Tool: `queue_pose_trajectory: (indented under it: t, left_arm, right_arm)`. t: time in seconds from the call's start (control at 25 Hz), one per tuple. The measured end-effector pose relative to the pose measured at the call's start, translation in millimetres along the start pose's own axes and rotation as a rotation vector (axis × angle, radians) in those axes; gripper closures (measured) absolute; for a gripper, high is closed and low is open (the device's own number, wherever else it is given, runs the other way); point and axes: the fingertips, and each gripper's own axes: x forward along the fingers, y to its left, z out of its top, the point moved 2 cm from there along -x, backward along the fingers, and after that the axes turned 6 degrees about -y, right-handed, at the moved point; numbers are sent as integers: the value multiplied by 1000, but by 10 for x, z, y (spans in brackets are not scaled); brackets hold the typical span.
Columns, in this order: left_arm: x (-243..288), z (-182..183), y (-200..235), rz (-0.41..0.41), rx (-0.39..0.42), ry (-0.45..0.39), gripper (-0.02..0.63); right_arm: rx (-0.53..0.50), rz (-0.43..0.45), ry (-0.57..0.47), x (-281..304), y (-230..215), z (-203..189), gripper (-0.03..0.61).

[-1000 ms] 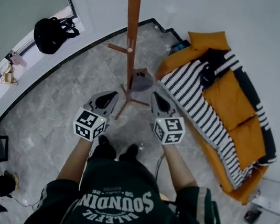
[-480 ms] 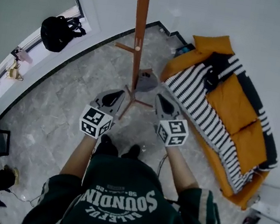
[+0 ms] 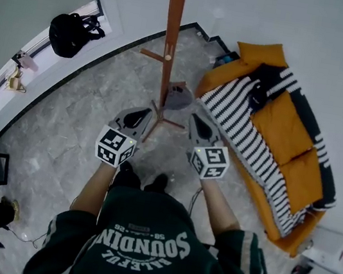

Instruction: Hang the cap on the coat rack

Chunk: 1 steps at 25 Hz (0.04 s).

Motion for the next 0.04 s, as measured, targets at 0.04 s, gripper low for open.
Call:
queue_pose_trajectory:
  t: [0.04]
  left_arm:
    - [11,-8,-1,0,0,2,615]
  right_arm:
    - [-1,2,1,5,-4,-3,580]
